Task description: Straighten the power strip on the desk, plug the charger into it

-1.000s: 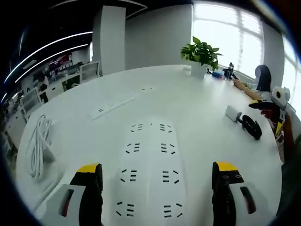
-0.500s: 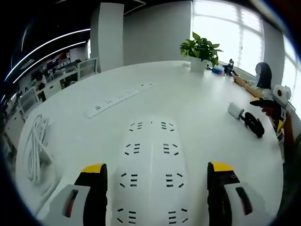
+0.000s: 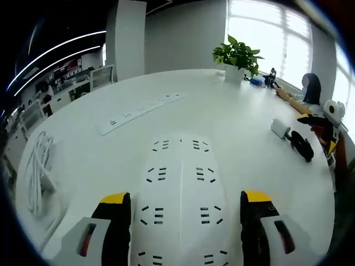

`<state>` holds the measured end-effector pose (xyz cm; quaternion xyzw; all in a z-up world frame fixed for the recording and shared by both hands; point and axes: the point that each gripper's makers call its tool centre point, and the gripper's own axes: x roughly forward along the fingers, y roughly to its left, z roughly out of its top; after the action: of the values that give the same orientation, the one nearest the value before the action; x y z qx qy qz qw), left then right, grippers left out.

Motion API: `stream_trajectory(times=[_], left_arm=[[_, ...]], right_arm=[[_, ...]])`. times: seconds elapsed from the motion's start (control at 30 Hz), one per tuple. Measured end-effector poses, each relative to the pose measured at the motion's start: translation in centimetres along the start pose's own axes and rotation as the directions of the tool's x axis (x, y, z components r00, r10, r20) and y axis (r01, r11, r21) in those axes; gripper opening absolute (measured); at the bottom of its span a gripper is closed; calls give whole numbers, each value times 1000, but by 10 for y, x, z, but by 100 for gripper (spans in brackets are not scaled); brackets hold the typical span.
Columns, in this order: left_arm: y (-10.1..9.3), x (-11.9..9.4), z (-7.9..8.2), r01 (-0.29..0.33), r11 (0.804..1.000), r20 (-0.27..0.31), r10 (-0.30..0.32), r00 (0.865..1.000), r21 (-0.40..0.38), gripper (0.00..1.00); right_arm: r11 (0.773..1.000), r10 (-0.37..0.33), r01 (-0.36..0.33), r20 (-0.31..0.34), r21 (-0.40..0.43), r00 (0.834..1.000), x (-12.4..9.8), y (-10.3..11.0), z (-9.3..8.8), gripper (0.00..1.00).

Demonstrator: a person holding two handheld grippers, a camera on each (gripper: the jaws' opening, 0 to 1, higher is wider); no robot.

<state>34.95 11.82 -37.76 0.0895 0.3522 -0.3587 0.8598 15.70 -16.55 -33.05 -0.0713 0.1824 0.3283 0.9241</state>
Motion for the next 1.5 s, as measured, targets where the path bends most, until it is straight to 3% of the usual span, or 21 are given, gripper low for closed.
stream_trajectory(times=[0.5, 0.67, 1.5], left_arm=[[3, 6, -4, -19, 1000, -16, 19, 1000, 16, 77], [-1, 7, -3, -1, 998, 4, 1, 1000, 60, 76], [0, 8, -1, 23, 998, 13, -24, 1000, 61, 74]], right_arm=[[1000, -9, 9, -4, 5, 1000, -3, -4, -3, 93], [1000, -9, 9, -4, 4, 1000, -2, -3, -3, 93], [1000, -17, 17, -10, 8, 1000, -4, -3, -6, 92]])
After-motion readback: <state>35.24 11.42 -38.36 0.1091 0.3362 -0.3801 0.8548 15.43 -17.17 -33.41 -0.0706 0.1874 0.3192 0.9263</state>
